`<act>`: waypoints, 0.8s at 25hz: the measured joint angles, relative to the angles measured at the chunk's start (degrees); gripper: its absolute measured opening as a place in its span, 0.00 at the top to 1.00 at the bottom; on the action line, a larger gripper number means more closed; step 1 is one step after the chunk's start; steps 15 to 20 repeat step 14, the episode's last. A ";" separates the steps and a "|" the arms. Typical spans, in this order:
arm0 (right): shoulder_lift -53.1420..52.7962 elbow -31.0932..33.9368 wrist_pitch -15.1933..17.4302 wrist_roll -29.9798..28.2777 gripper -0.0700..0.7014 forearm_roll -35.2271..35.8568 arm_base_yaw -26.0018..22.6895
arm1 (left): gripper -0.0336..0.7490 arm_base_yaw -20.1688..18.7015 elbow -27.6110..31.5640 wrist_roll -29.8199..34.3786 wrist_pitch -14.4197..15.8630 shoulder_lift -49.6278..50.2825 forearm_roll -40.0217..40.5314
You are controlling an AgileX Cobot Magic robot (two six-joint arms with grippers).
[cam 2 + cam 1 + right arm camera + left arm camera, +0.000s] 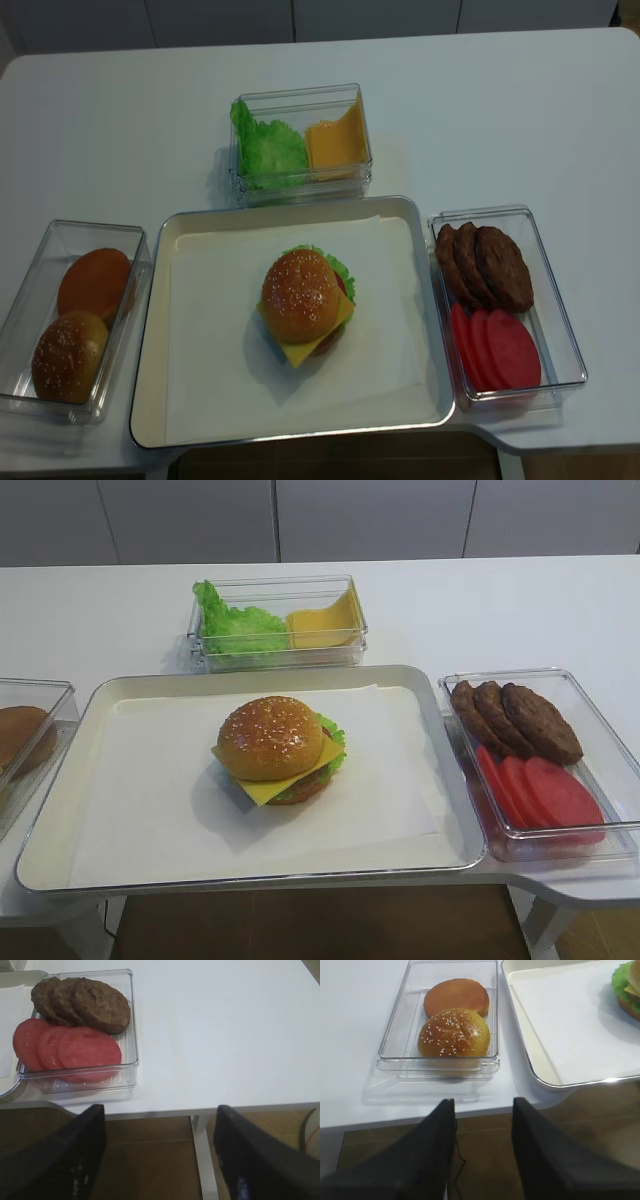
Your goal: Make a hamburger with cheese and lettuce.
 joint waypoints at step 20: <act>0.00 0.00 0.00 0.00 0.25 0.00 0.00 | 0.59 0.00 0.00 0.00 0.00 0.00 0.00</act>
